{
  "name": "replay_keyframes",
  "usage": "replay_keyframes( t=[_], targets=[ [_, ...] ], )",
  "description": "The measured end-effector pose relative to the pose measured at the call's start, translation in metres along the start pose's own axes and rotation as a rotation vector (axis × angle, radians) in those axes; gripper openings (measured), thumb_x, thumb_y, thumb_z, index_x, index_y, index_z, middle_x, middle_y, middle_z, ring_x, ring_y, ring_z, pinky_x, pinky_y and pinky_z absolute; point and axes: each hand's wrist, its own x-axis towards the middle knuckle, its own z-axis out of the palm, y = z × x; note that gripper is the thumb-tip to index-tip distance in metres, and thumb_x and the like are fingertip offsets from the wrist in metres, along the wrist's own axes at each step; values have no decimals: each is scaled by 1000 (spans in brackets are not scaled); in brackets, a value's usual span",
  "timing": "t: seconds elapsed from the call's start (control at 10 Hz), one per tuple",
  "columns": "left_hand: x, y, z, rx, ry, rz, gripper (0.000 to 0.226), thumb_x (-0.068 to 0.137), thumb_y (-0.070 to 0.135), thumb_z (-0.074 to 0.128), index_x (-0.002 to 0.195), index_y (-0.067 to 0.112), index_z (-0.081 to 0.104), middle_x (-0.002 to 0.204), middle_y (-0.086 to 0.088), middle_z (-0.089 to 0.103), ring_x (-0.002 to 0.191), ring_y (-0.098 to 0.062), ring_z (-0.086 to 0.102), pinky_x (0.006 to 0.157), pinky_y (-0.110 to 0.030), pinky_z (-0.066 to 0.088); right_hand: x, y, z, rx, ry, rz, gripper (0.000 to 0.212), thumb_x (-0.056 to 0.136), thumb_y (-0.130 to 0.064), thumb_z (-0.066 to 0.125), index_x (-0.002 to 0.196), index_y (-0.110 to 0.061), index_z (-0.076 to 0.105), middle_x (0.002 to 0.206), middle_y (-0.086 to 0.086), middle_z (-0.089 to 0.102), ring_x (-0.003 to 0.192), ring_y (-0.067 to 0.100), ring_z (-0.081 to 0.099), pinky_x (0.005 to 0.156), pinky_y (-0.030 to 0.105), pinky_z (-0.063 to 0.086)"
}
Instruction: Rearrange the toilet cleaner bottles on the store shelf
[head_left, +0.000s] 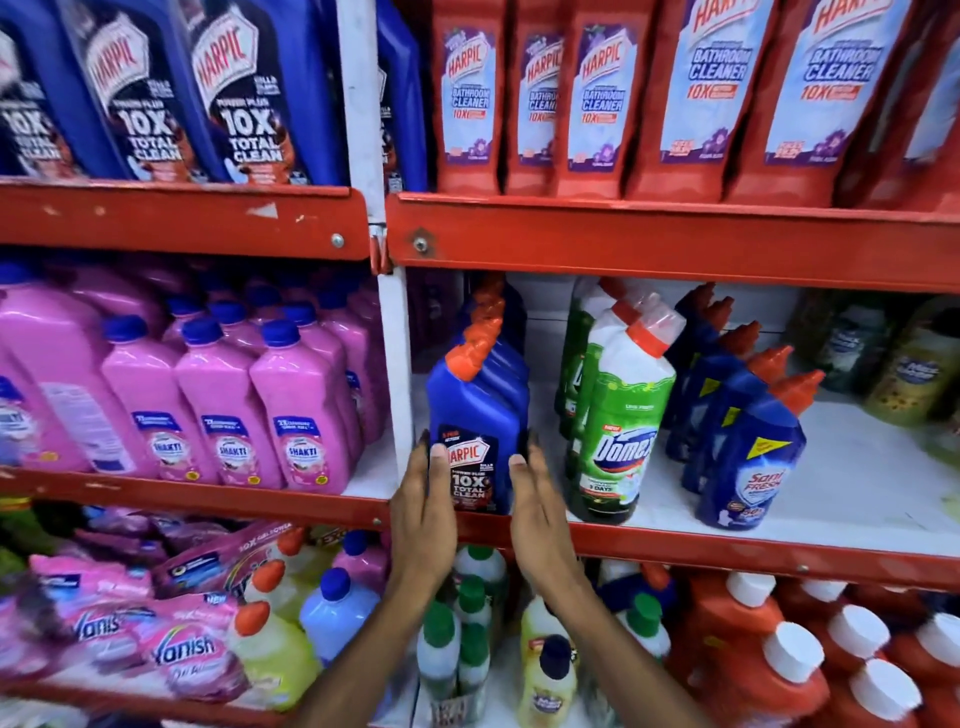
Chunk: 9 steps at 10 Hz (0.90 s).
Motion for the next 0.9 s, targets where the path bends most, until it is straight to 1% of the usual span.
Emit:
replay_keyframes(
  t=[0.1,0.2,0.3,0.4,0.5,0.6,0.7,0.8,0.9],
  targets=[
    [9,2,0,-43,-111,-57,71,97,66,37,146,16,55,154,-1,56,146,-23,51,127,-37,31,3,7,4,-9,2,-8,54,108,-30,34,160,-21,22,166,-7,26,139,-9,23,84,-17,14],
    [13,-1,-1,-58,-147,-71,99,76,85,32,147,20,54,151,-3,60,144,-22,52,128,-49,34,4,12,4,-17,13,-29,51,109,-28,33,159,-22,27,164,-7,32,141,-7,32,91,-13,21],
    [11,-2,-2,-31,-191,-69,100,76,87,31,147,20,54,149,-2,62,144,-25,53,126,-51,35,5,13,3,31,20,-23,47,109,-28,33,156,-21,36,159,-1,45,141,4,43,114,13,33],
    [10,0,-2,-25,-210,-44,85,85,78,33,142,19,58,139,-6,69,132,-23,62,120,-52,43,4,13,2,49,25,-7,45,108,-30,32,150,-21,45,148,3,57,136,15,53,117,44,40],
    [10,1,-2,-2,-239,-36,73,91,67,33,140,19,59,136,-6,70,130,-23,62,120,-51,43,4,12,3,46,44,-2,46,106,-33,33,149,-22,46,146,2,59,134,14,55,115,46,42],
    [10,0,-2,35,-271,-51,80,91,69,31,150,19,50,150,-8,61,142,-23,53,126,-49,36,4,12,3,59,36,7,46,108,-30,32,152,-22,42,152,4,54,140,17,50,117,48,39],
    [8,5,-5,44,-314,-61,84,94,75,30,156,20,41,156,-7,56,146,-22,50,127,-50,34,3,12,1,56,24,7,46,108,-30,31,152,-22,42,153,5,52,141,19,49,118,49,39],
    [5,8,-8,82,-300,22,76,96,67,35,158,23,38,156,1,55,142,-9,51,127,-35,35,1,4,-1,44,23,-17,44,109,-27,35,151,-19,44,151,5,54,139,17,51,118,43,38],
    [-2,22,-13,255,-128,298,62,100,51,53,155,24,42,122,12,70,107,4,66,98,-7,46,-12,-5,-17,2,273,-156,38,105,-29,44,139,-22,59,139,-2,66,126,9,60,109,30,46]
  ],
)
